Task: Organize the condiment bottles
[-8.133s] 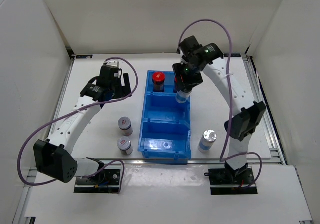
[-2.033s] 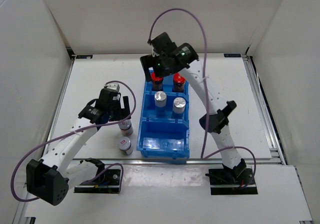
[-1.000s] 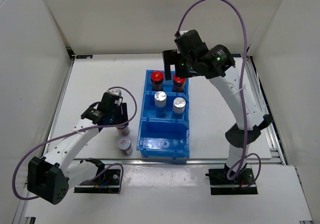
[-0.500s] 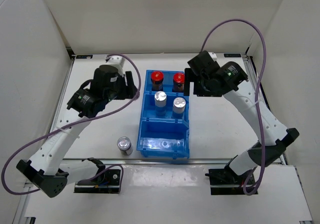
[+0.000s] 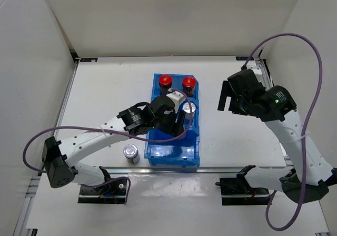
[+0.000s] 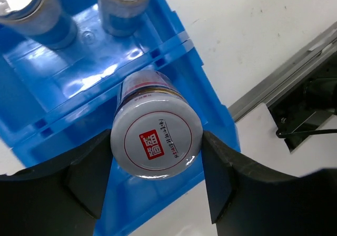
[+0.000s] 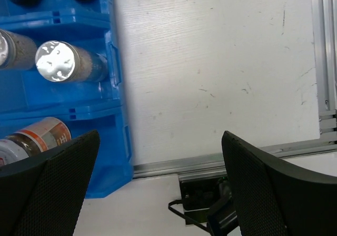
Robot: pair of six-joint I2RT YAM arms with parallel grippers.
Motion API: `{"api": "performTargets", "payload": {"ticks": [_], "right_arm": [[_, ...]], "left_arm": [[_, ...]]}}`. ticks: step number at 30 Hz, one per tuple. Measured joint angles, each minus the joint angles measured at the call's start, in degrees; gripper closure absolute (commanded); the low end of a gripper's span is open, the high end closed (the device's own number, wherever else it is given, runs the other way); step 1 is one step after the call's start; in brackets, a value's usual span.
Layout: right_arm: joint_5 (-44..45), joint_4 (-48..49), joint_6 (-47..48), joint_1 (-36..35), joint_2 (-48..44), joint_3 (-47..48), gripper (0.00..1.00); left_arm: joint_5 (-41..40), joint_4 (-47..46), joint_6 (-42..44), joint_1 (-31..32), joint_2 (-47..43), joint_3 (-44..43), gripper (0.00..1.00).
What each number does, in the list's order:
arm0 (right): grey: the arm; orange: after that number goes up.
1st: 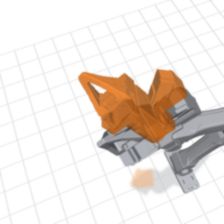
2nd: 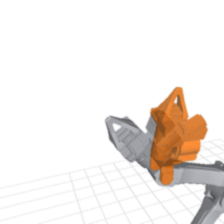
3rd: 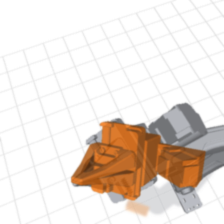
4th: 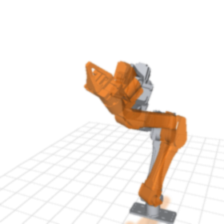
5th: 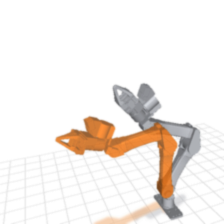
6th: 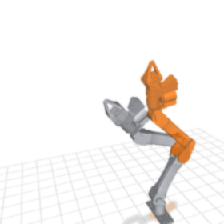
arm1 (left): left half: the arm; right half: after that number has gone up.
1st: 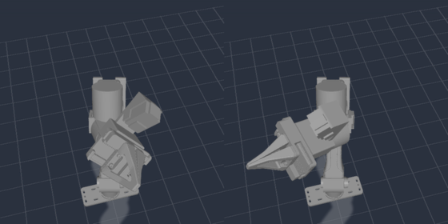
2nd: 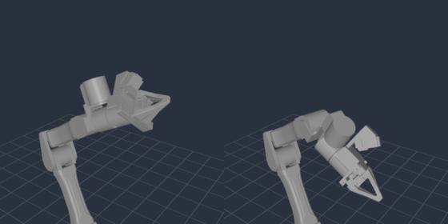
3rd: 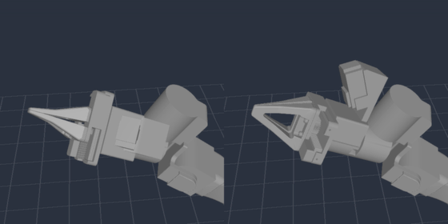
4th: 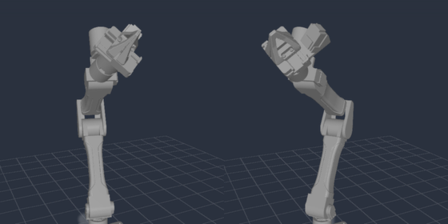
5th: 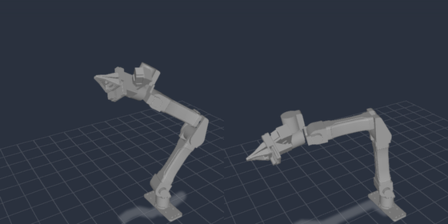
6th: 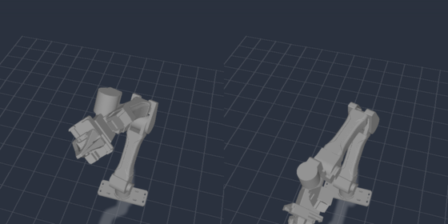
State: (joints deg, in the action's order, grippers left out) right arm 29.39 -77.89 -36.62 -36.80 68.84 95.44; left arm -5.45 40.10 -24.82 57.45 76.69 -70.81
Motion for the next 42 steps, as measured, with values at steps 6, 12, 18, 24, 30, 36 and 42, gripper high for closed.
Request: {"api": "performTargets", "payload": {"ticks": [6,12,18,24,30,36,42], "right_arm": [[0.42,-0.07,3.13,0.46,3.93,-3.39,0.01],[0.76,0.61,6.93,2.27,10.67,-5.22,0.01],[2.67,0.44,7.87,2.34,9.92,-5.35,0.01],[3.93,0.42,8.63,2.34,9.55,-5.33,0.01],[4.15,0.42,8.76,2.34,9.51,-5.33,0.01],[4.24,0.44,8.79,2.34,8.57,-5.35,0.01],[4.33,0.44,8.79,2.34,8.07,-5.6,0.01]], "left_arm": [[0.79,-6.64,0.81,2.89,5.05,-1.68,0.89],[2.14,-8.33,1.99,3.58,9.99,-1.68,0.89],[-1.81,-3.1,3.02,4.55,12.48,0.83,0.89],[-2.21,-3.3,3.98,5.79,12.5,0.83,0.89],[-1.62,-6.19,5.6,5.38,13.9,1.44,0.89],[0.2,-7.87,6.05,3.98,14.01,4.76,0.26],[-1.7,-6.03,5.38,3.74,11.98,3.45,0.0]]}}
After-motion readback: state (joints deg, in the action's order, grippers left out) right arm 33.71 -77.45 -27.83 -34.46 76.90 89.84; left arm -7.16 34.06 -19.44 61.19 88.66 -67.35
